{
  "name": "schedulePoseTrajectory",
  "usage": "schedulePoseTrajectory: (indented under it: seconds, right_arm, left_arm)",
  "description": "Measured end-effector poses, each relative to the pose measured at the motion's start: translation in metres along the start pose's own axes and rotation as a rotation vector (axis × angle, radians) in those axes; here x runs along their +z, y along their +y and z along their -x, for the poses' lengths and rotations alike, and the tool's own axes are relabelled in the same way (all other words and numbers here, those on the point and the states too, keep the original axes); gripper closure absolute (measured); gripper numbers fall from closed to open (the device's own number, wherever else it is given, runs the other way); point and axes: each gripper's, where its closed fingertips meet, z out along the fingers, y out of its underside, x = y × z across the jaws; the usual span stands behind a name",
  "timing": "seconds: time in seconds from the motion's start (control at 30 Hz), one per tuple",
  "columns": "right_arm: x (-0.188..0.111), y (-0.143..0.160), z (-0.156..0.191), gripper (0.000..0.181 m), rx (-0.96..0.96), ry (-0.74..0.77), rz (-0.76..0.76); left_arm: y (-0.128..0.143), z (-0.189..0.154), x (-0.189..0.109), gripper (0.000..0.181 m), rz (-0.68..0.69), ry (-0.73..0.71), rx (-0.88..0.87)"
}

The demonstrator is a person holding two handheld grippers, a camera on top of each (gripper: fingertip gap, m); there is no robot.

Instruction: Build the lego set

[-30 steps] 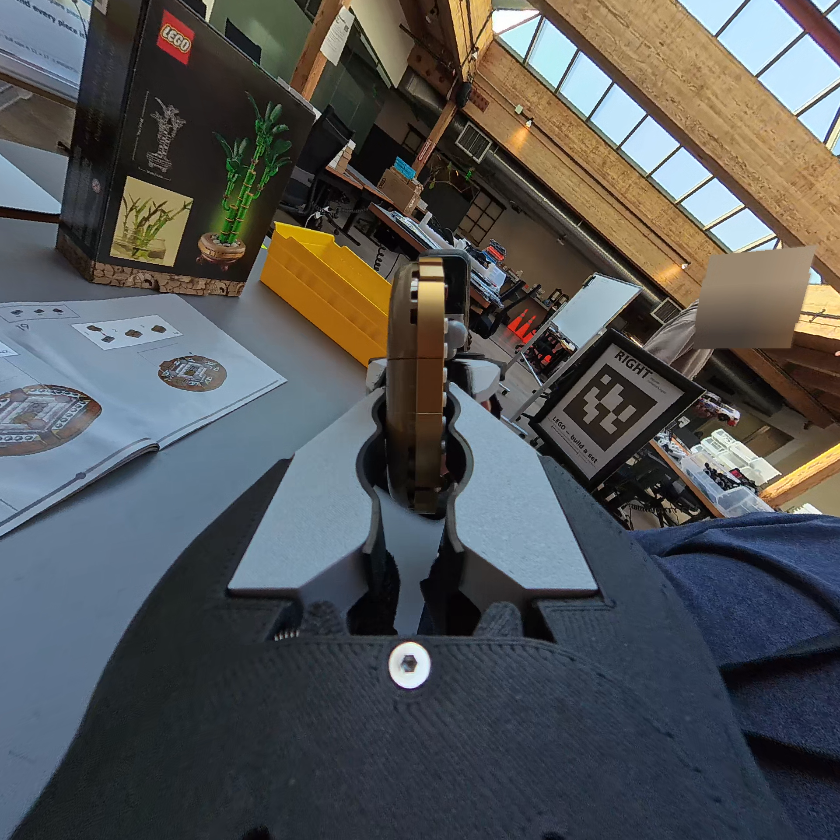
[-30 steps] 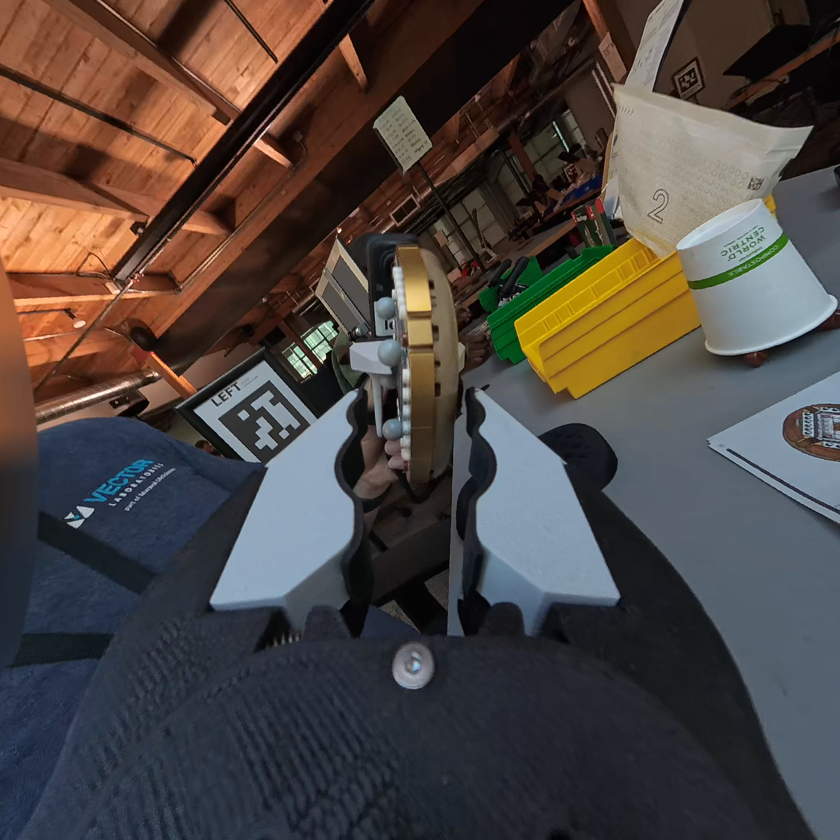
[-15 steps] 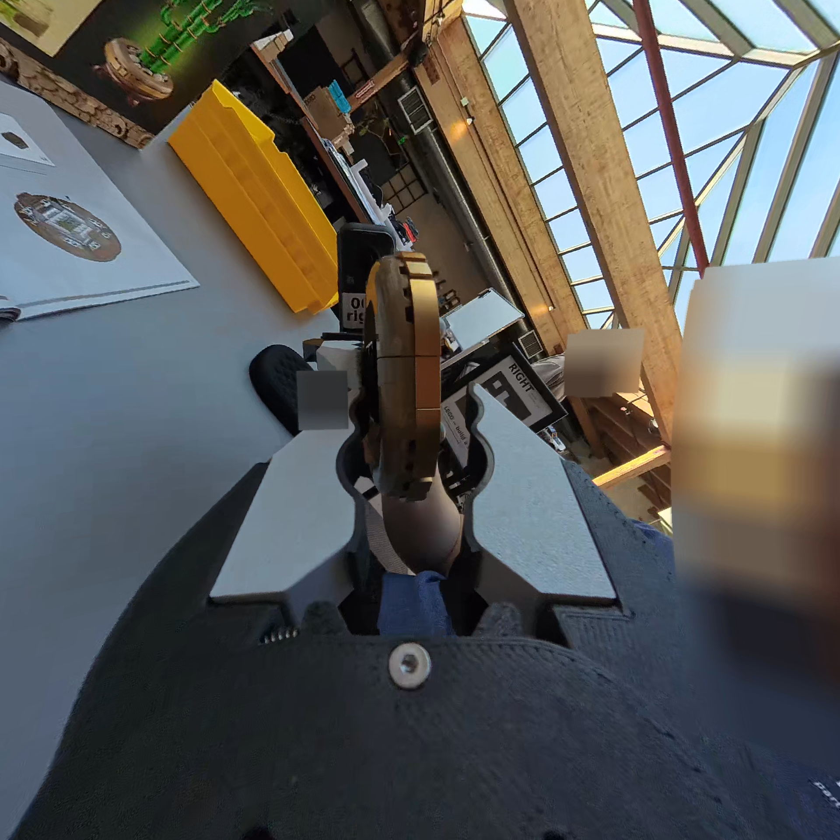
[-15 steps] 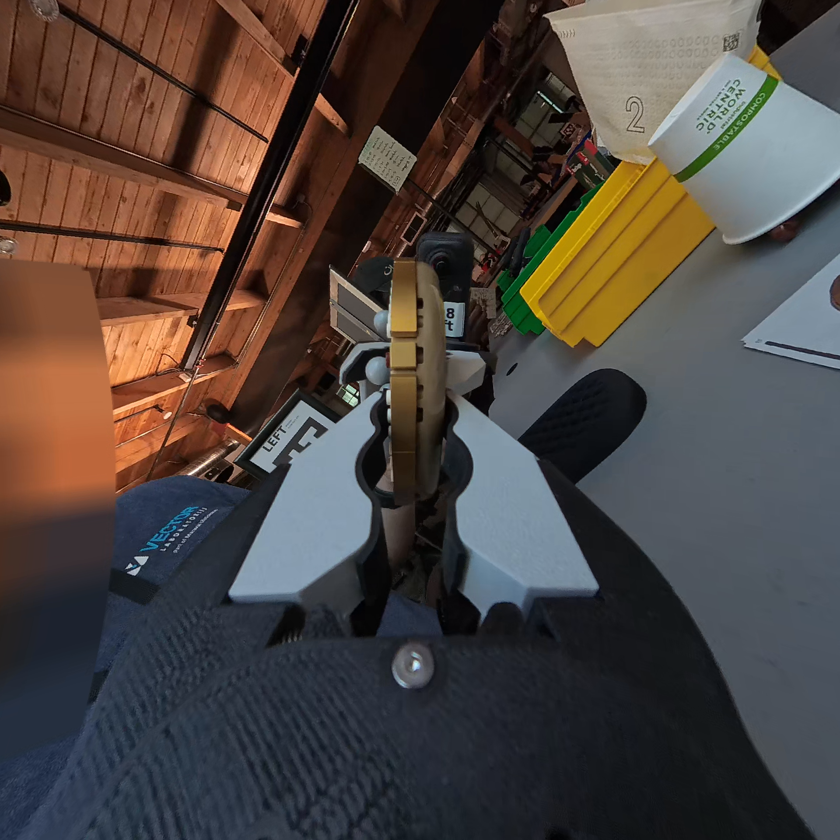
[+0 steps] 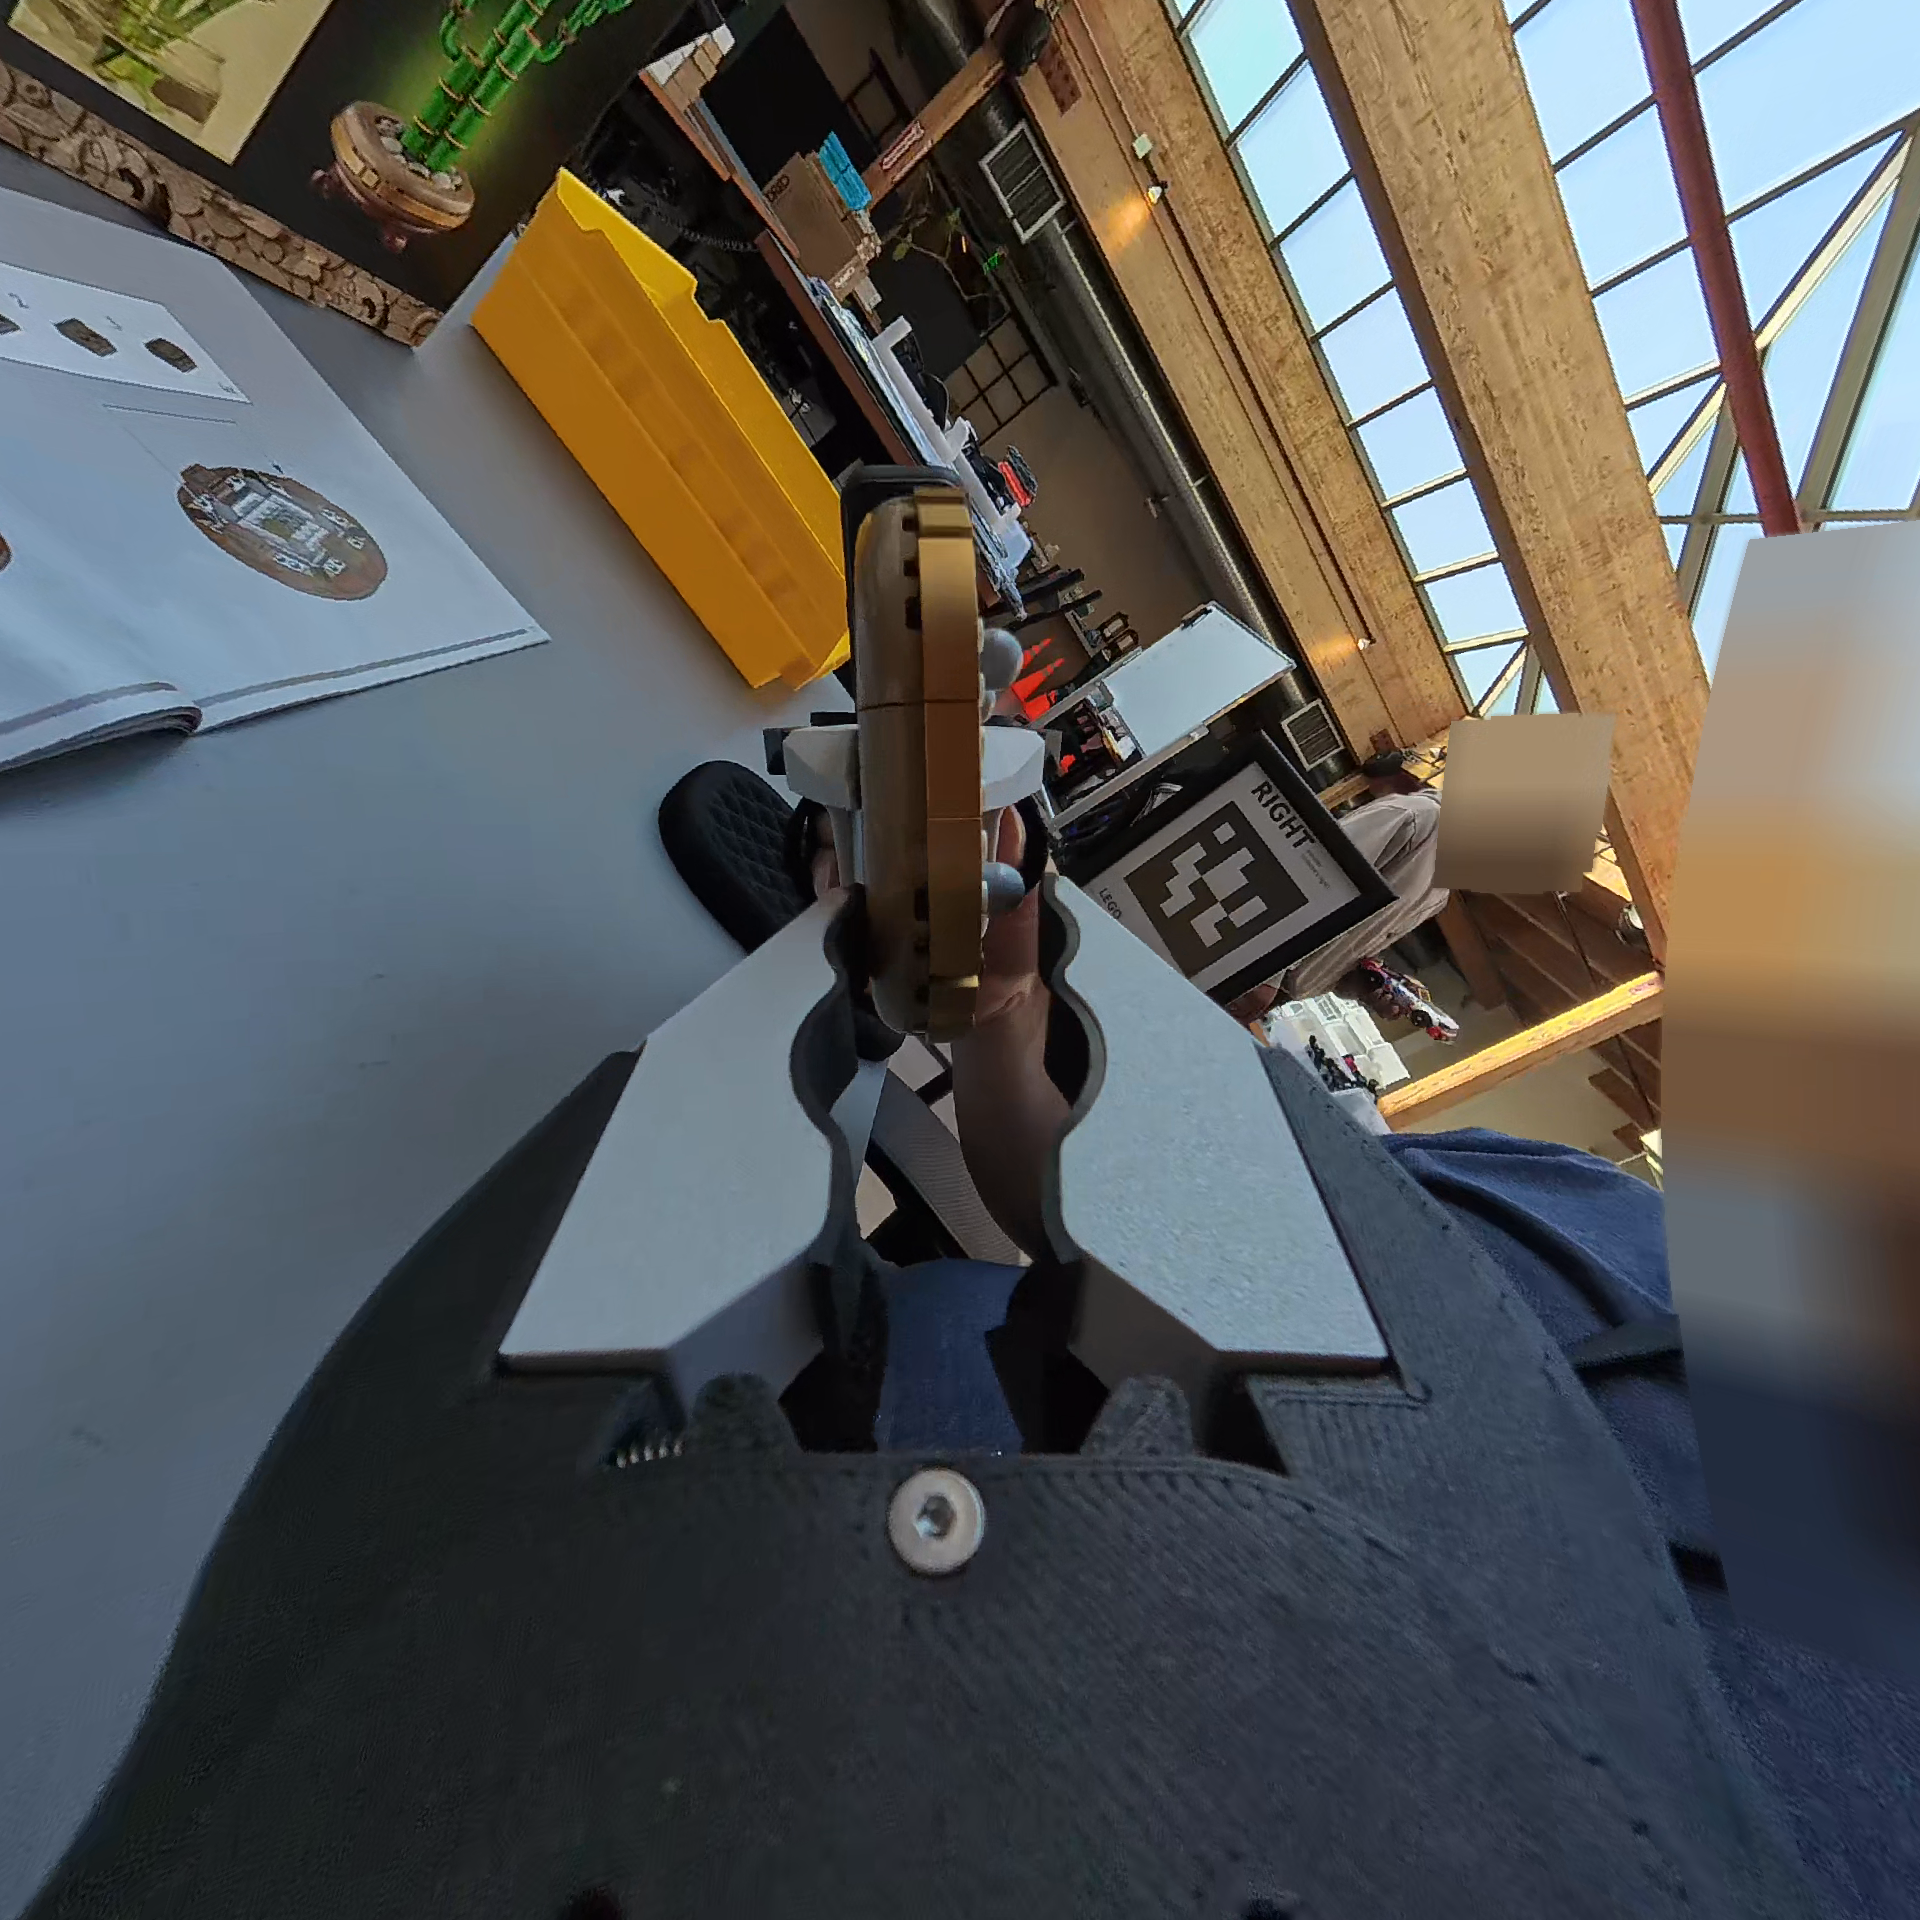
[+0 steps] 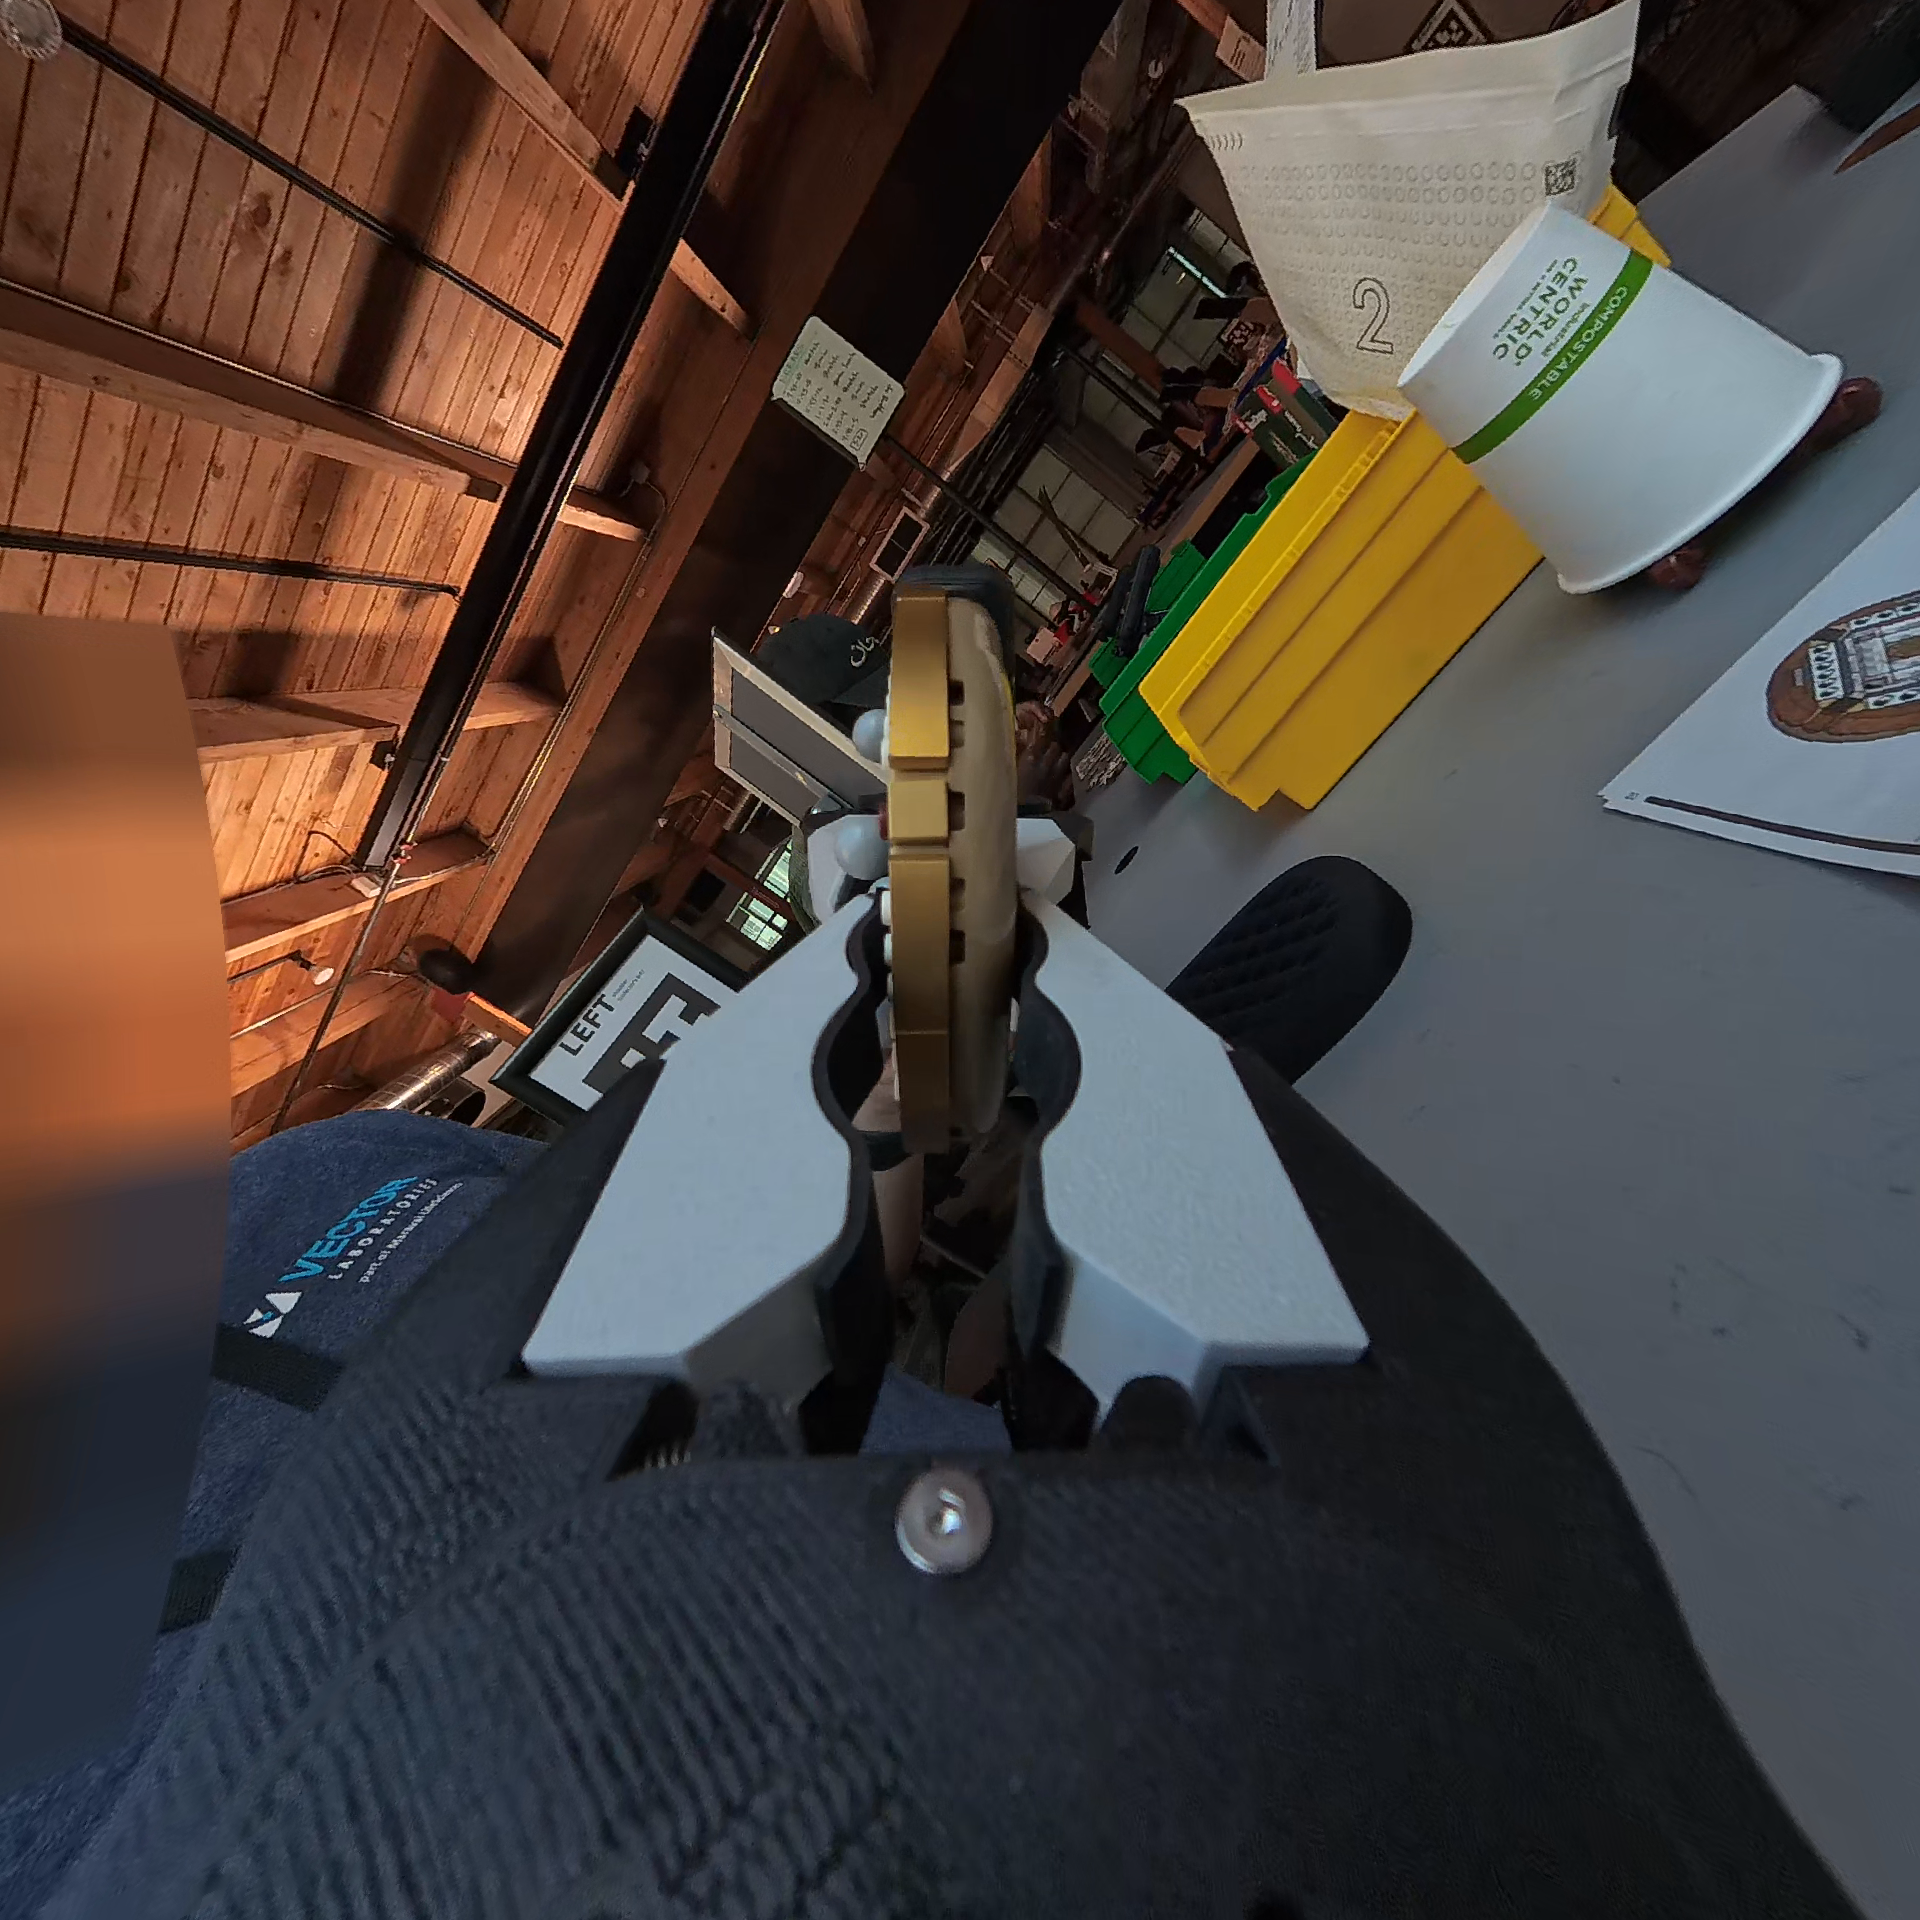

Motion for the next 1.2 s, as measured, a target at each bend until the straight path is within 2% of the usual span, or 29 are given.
schedulePoseTrajectory:
  seconds: [0.5, 0.73, 1.1, 1.17, 1.2]
  right_arm:
    - [0.001, 0.002, -0.004, 0.162, 0.022, -0.014, -0.006]
    - [-0.001, 0.005, -0.007, 0.162, 0.012, 0.003, 0.002]
    - [-0.002, 0.007, -0.006, 0.162, 0.043, -0.031, -0.005]
    - [-0.002, 0.01, -0.007, 0.162, 0.045, -0.026, 0.008]
    - [-0.001, 0.012, -0.008, 0.162, 0.039, -0.018, 0.021]
  left_arm:
    - [0.0, 0.005, -0.001, 0.154, -0.012, -0.035, 0.009]
    - [0.003, 0.008, 0.0, 0.154, -0.017, 0.013, -0.058]
    - [0.005, 0.005, -0.001, 0.154, -0.001, 0.012, -0.046]
    - [-0.002, 0.005, -0.003, 0.13, -0.035, 0.024, -0.059]
    - [-0.005, 0.007, -0.005, 0.127, -0.046, 0.02, -0.069]
